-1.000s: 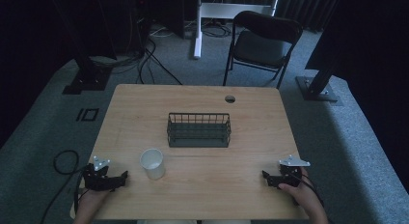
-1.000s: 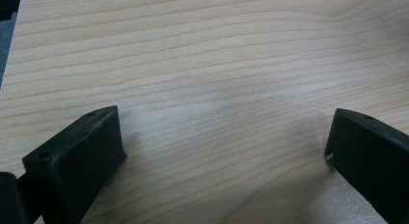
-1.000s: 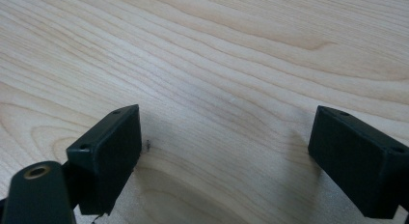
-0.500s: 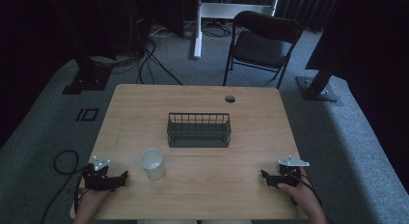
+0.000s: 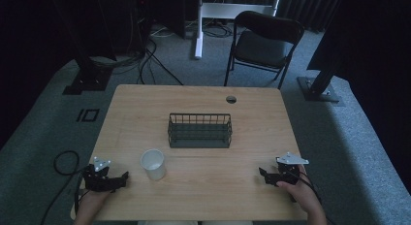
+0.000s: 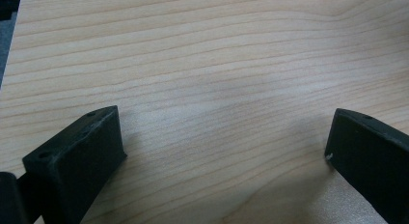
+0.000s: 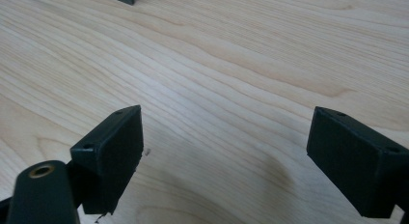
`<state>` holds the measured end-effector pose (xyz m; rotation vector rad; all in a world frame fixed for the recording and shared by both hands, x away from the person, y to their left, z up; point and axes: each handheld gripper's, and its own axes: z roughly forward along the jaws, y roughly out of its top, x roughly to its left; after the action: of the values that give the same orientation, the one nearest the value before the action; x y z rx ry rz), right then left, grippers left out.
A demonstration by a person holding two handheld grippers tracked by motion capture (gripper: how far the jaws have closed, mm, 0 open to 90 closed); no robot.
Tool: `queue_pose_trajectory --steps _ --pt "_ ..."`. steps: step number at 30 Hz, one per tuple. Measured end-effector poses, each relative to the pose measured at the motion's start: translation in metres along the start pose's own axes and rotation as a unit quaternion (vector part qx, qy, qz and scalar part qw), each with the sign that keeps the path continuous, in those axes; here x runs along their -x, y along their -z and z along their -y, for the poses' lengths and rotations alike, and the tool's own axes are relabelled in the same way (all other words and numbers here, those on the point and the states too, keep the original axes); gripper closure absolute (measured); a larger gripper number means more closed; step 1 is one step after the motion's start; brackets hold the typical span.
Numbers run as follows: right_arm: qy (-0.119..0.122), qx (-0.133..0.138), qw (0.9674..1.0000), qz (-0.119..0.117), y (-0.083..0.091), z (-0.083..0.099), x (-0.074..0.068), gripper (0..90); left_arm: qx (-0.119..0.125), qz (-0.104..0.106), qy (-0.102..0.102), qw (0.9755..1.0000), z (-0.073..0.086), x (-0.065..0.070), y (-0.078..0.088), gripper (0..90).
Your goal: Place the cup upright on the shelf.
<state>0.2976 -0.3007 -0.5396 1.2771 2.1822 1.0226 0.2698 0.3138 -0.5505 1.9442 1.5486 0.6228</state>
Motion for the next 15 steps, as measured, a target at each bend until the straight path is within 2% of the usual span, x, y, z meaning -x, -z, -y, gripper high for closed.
queue_pose_trajectory --steps 4,15 --pt "0.004 0.002 1.0000 -0.004 -0.001 -0.002 -0.002 12.5 0.000 0.000 0.000 1.0000 0.000 0.000 0.000 0.1" --pt "0.020 0.016 0.9991 -0.034 -0.004 -0.016 -0.014 12.5 0.000 0.000 0.000 1.0000 0.000 0.000 0.000 0.1"
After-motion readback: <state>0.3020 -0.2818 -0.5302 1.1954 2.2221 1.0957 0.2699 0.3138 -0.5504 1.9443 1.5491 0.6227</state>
